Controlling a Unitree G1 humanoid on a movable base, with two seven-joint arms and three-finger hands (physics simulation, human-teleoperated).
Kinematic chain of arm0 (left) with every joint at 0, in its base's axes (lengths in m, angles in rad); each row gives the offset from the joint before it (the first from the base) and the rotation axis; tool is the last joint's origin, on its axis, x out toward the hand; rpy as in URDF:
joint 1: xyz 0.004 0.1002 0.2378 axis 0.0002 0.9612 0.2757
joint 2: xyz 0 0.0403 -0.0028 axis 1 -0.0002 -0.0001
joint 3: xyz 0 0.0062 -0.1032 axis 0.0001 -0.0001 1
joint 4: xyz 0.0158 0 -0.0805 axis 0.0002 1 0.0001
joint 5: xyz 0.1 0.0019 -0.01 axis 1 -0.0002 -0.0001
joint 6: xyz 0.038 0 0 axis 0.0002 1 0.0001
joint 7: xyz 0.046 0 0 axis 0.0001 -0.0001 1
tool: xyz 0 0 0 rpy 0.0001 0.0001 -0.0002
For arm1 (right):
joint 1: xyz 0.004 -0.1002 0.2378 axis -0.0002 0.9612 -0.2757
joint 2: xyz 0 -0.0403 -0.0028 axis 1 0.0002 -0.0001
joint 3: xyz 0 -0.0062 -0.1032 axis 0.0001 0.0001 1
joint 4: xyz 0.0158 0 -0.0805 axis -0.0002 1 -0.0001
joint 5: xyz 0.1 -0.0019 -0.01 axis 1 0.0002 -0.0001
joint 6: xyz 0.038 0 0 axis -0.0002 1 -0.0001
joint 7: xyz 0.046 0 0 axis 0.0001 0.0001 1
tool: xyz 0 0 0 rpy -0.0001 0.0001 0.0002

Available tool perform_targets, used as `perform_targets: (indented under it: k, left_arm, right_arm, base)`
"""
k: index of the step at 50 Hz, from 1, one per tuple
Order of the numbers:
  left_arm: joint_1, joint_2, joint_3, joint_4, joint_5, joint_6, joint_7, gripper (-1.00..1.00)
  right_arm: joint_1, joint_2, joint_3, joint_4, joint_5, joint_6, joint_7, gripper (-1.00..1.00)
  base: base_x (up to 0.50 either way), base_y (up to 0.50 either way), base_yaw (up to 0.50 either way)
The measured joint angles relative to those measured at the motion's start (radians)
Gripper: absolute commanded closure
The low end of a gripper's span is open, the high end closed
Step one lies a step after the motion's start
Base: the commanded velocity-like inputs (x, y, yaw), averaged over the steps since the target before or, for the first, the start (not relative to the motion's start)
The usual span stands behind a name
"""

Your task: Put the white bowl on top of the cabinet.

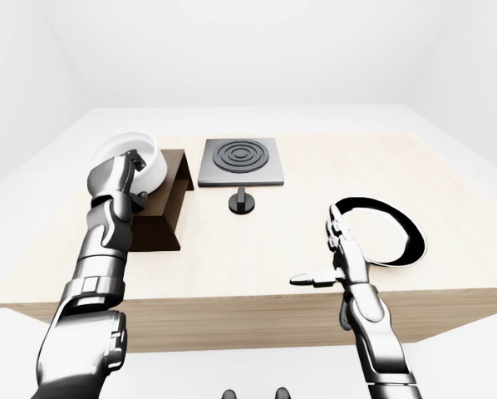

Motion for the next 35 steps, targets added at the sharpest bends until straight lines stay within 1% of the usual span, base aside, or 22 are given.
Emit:
perform_targets:
  k: [18, 19, 20, 27, 35]
  left_arm:
    - [-0.026, 0.004, -0.009, 0.043, -0.017, 0.0, 0.02, 1.0]
    - [-0.027, 0.004, -0.01, 0.045, -0.019, 0.0, 0.021, -0.13]
    - [-0.028, 0.003, -0.014, 0.045, -0.025, 0.0, 0.02, -1.0]
    - [-0.034, -0.004, -0.02, 0.059, -0.023, 0.0, 0.064, -1.0]
    - [-0.04, -0.004, -0.009, 0.053, -0.007, 0.0, 0.103, -1.0]
  right_arm:
    - [0.002, 0.001, 0.005, 0.004, -0.006, -0.006, 0.0, -1.0]
    - [0.002, 0.001, 0.005, 0.004, -0.006, -0.006, 0.0, -1.0]
    - [0.002, 0.001, 0.005, 0.004, -0.006, -0.006, 0.0, -1.0]
    - [0.004, 0.002, 0.006, 0.004, -0.008, -0.007, 0.001, -1.0]
    - [0.006, 0.002, 0.008, 0.005, -0.01, -0.01, 0.001, -1.0]
  base:
    - [0.0, 0.0, 0.0]
    - [0.0, 0.0, 0.0]
    - [0.0, 0.0, 0.0]
    - [0.0, 0.0, 0.0]
    - [0.0, 0.0, 0.0]
